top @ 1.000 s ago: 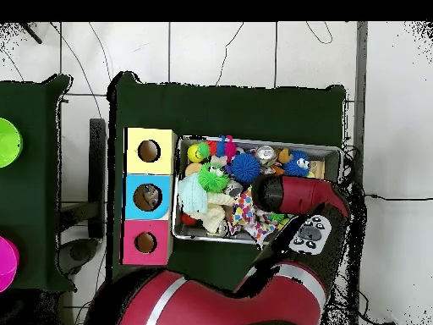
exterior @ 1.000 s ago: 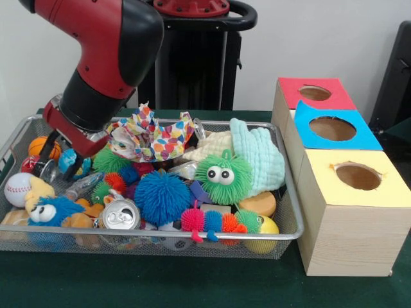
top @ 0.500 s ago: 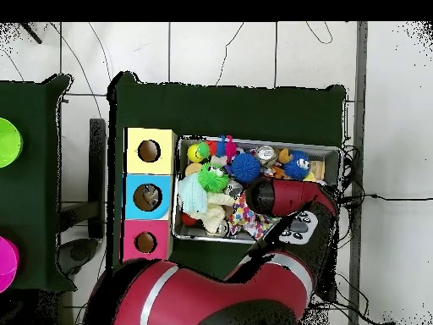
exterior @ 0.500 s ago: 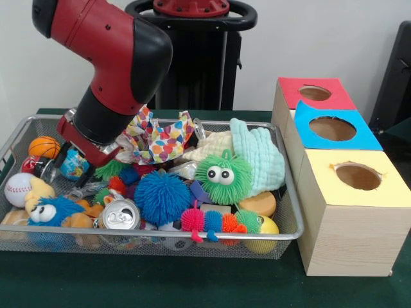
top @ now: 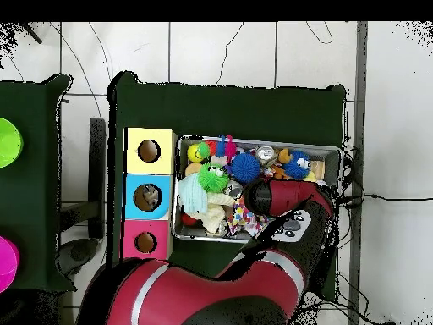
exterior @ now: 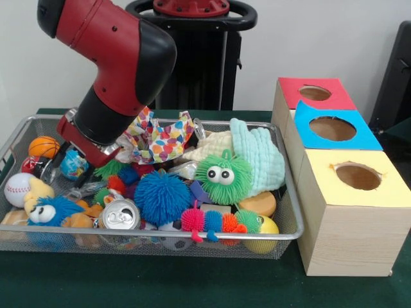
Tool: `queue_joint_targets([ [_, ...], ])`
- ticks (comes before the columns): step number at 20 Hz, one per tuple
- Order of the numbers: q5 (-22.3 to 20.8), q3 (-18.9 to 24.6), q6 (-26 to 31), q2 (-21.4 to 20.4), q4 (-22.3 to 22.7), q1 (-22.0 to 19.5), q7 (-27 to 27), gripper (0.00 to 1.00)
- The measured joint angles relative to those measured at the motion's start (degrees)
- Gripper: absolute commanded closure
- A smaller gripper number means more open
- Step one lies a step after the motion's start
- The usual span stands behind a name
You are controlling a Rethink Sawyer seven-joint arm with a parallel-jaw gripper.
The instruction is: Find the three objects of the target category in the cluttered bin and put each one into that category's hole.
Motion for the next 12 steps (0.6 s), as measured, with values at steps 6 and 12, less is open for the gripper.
queue_joint_targets([
  [6, 0.61, 0.00, 0.02, -0.09, 0.09, -0.03, 0.00, 0.00],
  [12, 2.48, 0.01, 0.02, -0.49, 0.53, 0.07, 0.00, 0.00],
])
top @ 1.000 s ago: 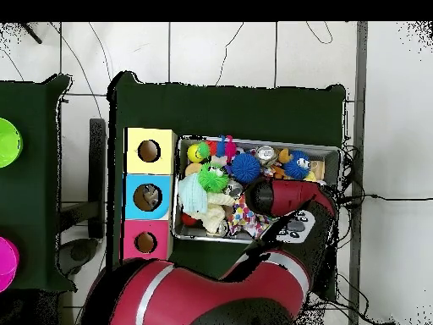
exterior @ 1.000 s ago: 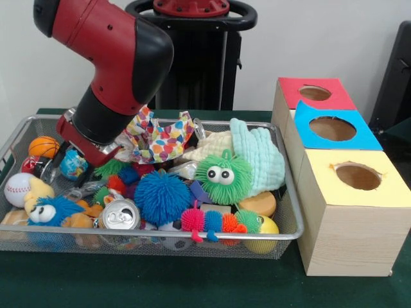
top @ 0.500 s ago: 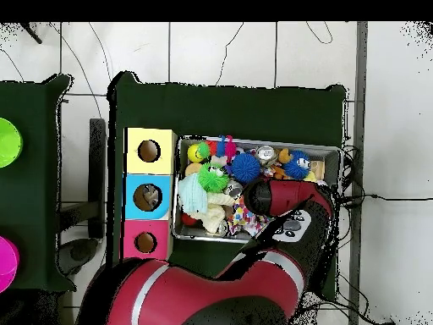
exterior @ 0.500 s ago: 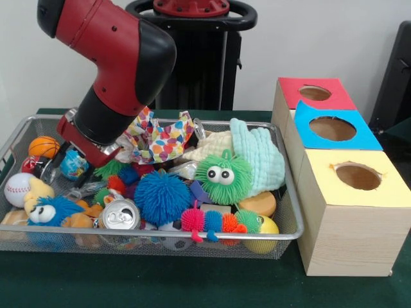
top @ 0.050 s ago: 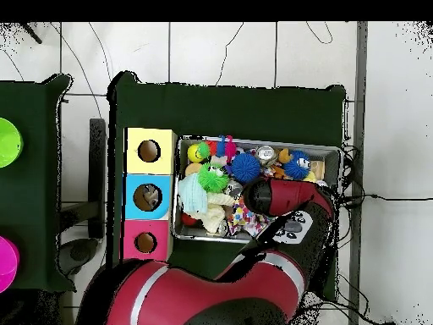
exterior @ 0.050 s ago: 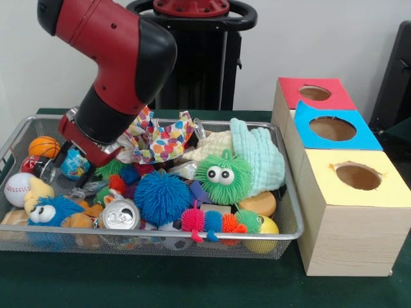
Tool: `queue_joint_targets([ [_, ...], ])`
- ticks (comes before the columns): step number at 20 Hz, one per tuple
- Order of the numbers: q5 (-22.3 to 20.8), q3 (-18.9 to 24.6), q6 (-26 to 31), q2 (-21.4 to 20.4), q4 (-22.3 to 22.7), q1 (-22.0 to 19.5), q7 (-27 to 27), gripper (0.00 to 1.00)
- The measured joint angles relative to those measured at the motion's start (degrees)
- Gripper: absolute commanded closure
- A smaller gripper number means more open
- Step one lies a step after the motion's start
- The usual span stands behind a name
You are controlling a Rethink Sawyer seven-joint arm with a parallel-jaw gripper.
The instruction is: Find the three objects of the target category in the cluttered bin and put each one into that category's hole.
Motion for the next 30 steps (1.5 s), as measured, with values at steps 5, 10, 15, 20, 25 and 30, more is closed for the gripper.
queue_joint_targets([
  [5, 1.67, -0.02, 0.04, -0.02, 0.00, 0.39, 0.00, 0.00],
  [10, 3.59, -0.07, 0.98, -0.25, 0.00, 1.64, 0.00, 0.00],
  [15, 4.93, -0.06, 2.19, -0.84, 0.00, 2.69, 0.00, 0.00],
  [20, 5.58, -0.05, 5.40, -2.50, 0.29, 4.31, 0.00, 0.00],
  [25, 5.67, -0.06, 7.29, -3.50, 0.29, 4.77, 0.00, 0.00],
  [30, 5.67, -0.08, 7.34, -3.05, 0.29, 4.64, 0.00, 0.00],
])
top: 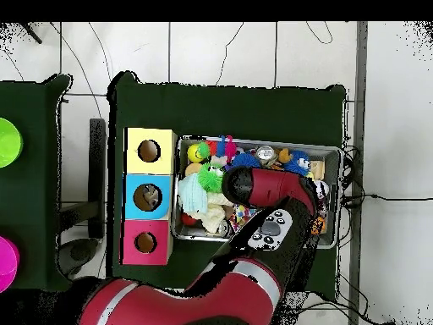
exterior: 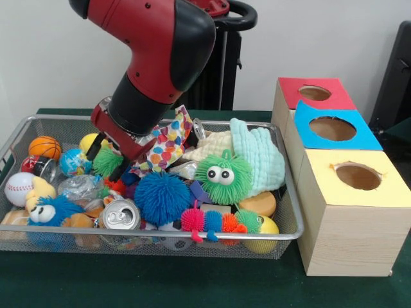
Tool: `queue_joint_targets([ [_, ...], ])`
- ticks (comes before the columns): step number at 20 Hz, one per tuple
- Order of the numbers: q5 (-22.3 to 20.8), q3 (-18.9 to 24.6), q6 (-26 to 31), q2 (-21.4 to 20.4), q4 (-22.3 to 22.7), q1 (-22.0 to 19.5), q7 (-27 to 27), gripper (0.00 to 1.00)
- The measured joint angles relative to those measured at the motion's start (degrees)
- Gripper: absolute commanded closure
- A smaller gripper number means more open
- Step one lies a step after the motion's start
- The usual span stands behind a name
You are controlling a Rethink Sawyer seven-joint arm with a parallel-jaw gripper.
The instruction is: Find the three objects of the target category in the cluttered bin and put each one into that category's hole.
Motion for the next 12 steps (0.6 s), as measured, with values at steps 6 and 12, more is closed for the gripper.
queue_joint_targets([
  [6, 0.00, -0.09, -0.13, 2.00, 0.00, -0.19, 0.00, 0.00],
  [12, 0.31, -1.12, -2.38, 6.65, -0.85, -0.20, 0.00, 0.00],
])
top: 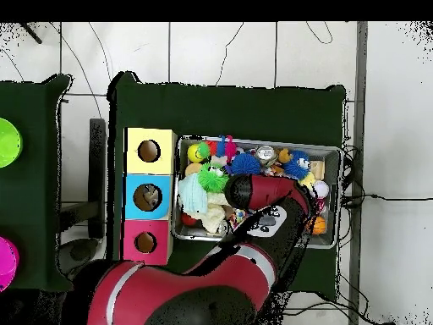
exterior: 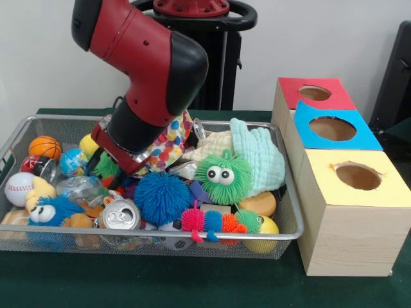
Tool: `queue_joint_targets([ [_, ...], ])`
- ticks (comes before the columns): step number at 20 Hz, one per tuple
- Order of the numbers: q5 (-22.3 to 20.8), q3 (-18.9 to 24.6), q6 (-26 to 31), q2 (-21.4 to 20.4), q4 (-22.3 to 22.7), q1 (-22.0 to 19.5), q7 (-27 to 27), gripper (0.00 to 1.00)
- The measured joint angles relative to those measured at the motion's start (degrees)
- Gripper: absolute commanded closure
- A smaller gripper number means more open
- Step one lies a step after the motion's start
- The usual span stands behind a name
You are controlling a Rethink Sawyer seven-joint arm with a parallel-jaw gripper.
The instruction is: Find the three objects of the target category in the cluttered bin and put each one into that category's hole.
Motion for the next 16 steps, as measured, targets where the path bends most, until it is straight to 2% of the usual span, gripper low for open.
queue_joint_targets([
  [7, 1.15, -2.76, -1.92, 3.15, -1.35, 0.23, 0.00, 0.00],
  [16, 1.22, -5.50, -2.05, 3.92, -1.48, 0.34, 0.00, 0.00],
])
